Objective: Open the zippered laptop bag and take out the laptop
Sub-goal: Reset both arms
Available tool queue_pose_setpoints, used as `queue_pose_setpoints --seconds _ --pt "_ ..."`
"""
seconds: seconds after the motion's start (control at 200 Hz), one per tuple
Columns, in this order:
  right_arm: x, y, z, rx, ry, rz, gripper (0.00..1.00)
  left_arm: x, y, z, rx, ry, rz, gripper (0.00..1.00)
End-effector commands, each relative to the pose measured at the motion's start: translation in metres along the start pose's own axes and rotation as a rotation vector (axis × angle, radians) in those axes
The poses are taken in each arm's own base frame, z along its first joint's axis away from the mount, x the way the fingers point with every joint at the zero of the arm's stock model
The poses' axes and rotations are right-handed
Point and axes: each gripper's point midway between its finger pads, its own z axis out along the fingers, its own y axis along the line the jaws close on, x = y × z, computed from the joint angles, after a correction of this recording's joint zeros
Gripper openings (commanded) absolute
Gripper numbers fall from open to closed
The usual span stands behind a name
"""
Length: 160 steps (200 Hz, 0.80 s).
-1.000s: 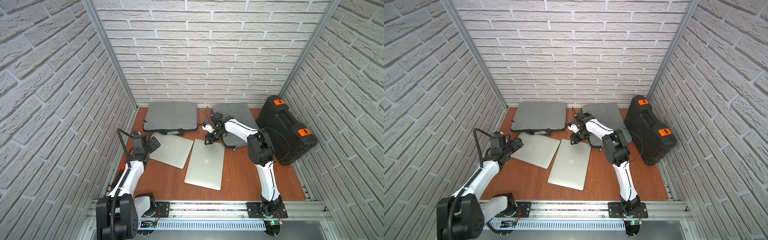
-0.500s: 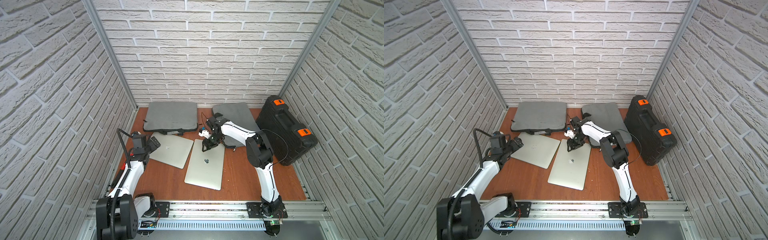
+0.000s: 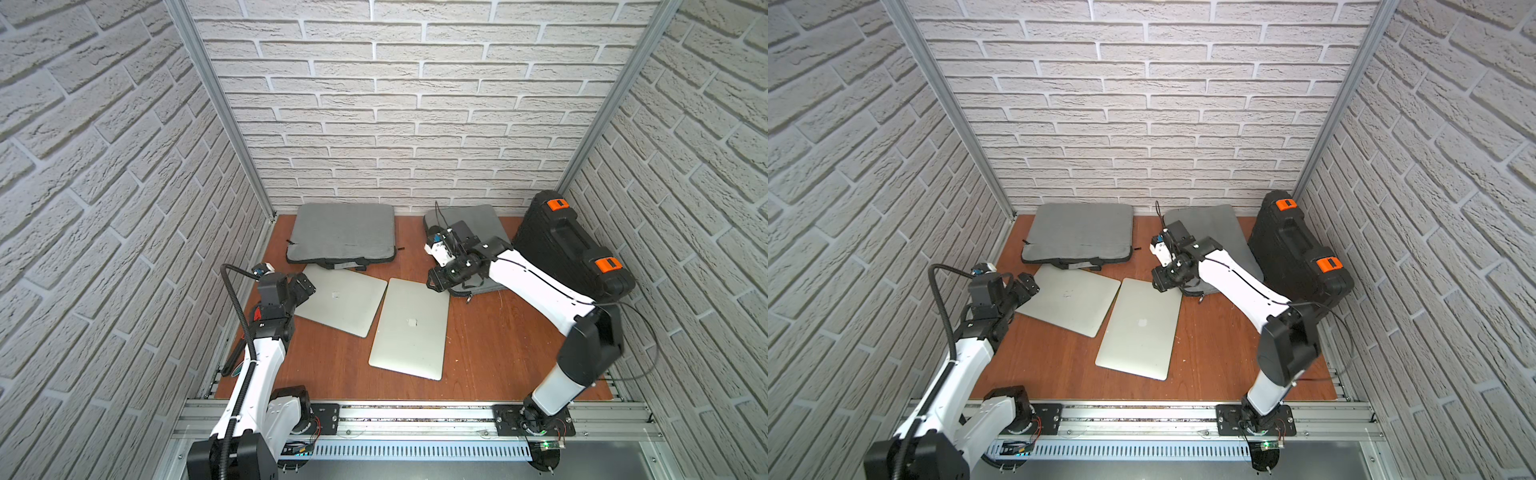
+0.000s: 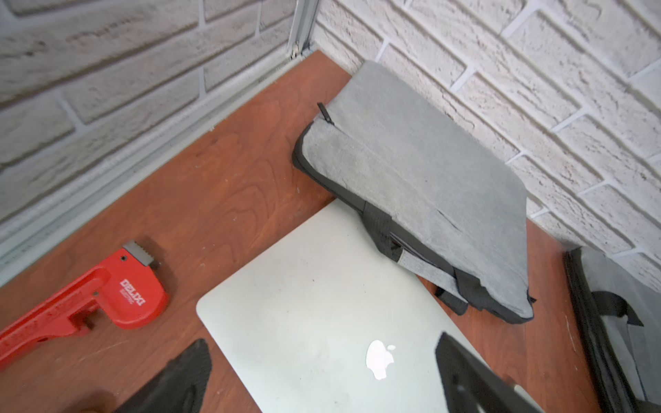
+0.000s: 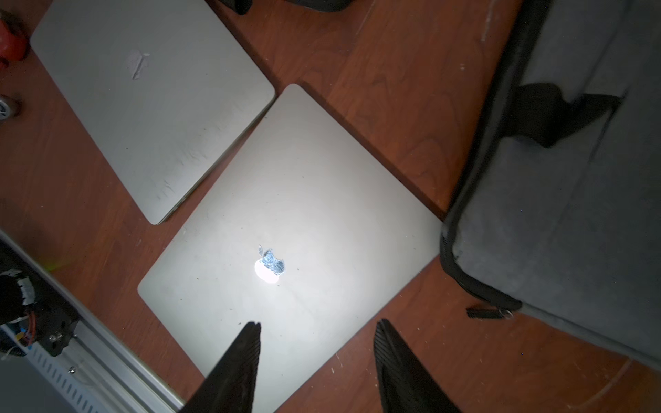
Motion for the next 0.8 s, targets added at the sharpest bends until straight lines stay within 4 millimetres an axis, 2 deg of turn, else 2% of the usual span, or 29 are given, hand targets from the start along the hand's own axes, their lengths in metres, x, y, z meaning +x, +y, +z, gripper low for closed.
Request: queue_pose_setpoints --seconds 0.0,0.14,0.26,0.365,0.49,0.625,0.795 --pt "0.016 -0.034 -0.005 0.168 -0.061 0.071 0.55 0.0 0.012 -0.009 -0.046 -0.052 0.041 0.98" --pt "0.047 -0.063 -0.014 0.295 -0.118 0.105 0.59 -0.002 0.015 -0.023 -0.047 -0.128 0.087 0.98" --pt "0.067 -0.086 -0.023 0.395 -0.174 0.131 0.73 0.003 0.015 -0.026 -0.058 -0.177 0.164 0.98" --pt "0.078 -0.107 -0.034 0.507 -0.236 0.132 0.91 0.009 0.013 -0.025 -0.071 -0.205 0.24 0.98" --pt "0.086 -0.131 -0.051 0.647 -0.35 0.141 1.0 0.014 0.007 -0.017 -0.067 -0.226 0.324 0.98" --pt "0.089 -0.149 -0.065 0.739 -0.463 0.146 0.99 0.01 0.001 -0.013 -0.066 -0.255 0.391 0.98" --pt "0.084 -0.158 -0.059 0.772 -0.541 0.111 1.0 0.014 0.002 0.0 -0.064 -0.327 0.481 0.98"
